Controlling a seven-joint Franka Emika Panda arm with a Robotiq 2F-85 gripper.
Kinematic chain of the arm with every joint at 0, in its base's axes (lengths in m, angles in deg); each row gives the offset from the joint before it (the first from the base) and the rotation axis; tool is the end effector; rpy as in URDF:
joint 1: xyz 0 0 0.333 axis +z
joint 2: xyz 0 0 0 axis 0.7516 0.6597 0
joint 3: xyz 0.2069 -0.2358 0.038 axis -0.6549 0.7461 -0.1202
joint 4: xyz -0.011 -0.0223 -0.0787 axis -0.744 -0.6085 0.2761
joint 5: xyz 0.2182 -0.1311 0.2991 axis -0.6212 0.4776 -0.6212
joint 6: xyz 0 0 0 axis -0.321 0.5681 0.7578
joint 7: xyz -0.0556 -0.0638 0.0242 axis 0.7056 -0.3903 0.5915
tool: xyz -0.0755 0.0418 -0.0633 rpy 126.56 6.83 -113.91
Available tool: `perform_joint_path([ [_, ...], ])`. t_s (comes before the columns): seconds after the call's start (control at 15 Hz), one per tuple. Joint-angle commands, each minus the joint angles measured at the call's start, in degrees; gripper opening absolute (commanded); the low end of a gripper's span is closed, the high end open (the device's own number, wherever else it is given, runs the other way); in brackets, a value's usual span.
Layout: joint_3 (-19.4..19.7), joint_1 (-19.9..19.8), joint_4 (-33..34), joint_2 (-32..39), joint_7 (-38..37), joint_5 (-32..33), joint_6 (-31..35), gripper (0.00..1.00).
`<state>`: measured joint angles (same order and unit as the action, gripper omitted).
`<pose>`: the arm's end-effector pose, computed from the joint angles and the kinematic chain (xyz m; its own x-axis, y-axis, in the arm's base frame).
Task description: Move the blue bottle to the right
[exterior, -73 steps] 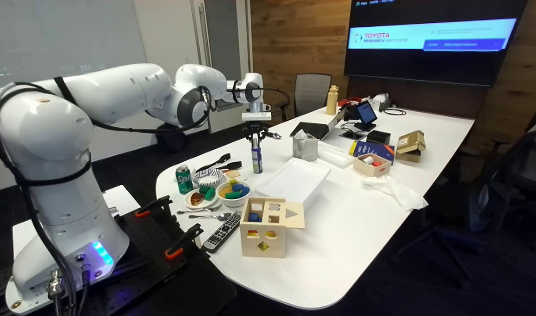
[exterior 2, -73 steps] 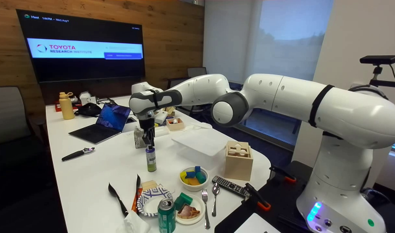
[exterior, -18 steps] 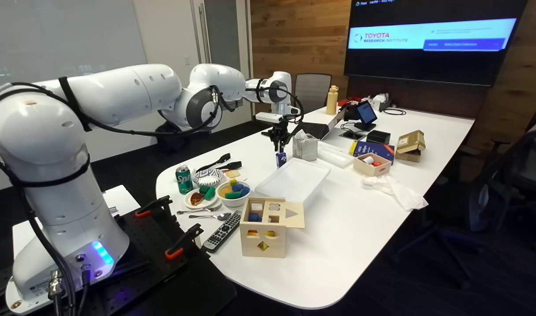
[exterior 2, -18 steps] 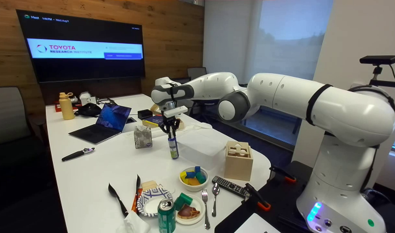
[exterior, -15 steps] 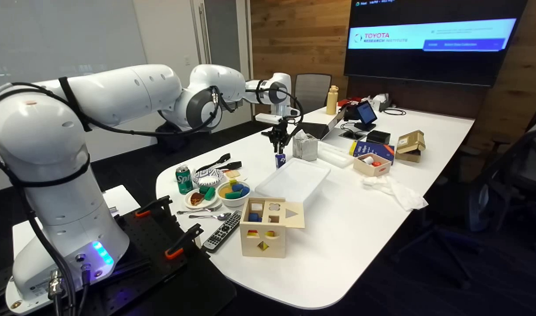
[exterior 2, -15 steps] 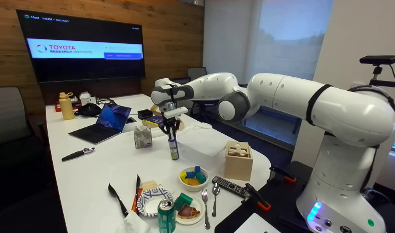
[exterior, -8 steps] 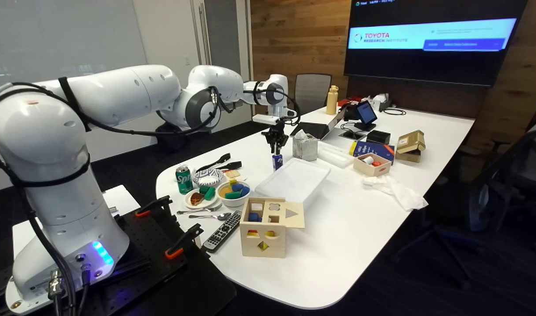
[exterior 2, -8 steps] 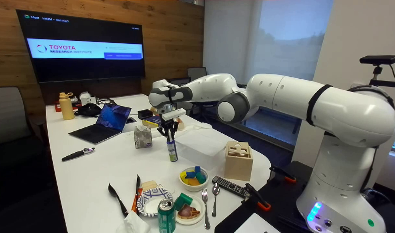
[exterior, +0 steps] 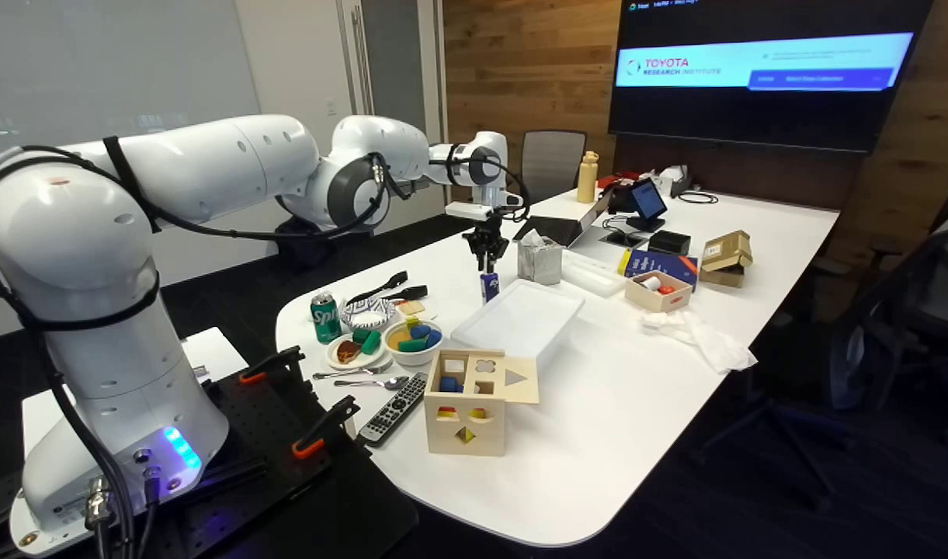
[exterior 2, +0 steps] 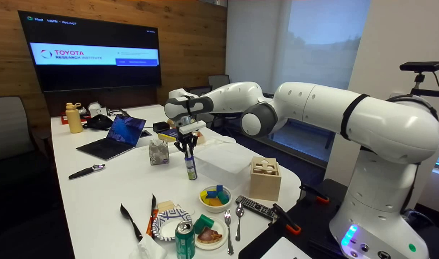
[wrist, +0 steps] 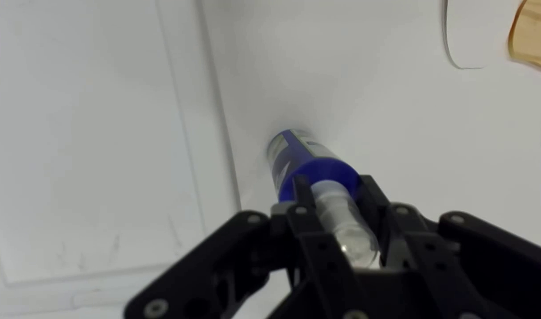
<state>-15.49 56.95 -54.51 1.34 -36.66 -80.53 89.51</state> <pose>0.7775 0.1031 0.1365 0.9890 0.0037 -0.1481 0.0177 -0.9954 0.0938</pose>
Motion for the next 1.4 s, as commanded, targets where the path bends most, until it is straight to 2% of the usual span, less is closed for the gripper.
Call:
perform_joint_path([
  [0.0,0.63,0.62,0.35,0.0,-0.29,0.01,0.3,0.07],
  [0.4,-1.14,-0.54,-0.23,0.23,-0.22,-2.22,7.47,0.07],
  [0.6,-2.7,-1.58,-0.56,0.4,0.83,-4.08,7.79,0.07],
  [0.67,-3.16,-1.94,-0.63,0.4,1.02,-4.71,7.44,0.27],
  [0.73,-3.47,-2.23,-0.7,0.4,1.33,-5.16,7.29,0.55],
  [0.87,-4.08,-2.89,-0.73,0.45,0.9,-6.12,6.45,0.63],
  [1.2,-3.85,-3.73,-0.51,0.67,-0.28,-6.91,4.4,0.99],
  [1.33,-3.22,-3.63,0.01,0.68,-1.15,-6.36,2.6,1.0],
])
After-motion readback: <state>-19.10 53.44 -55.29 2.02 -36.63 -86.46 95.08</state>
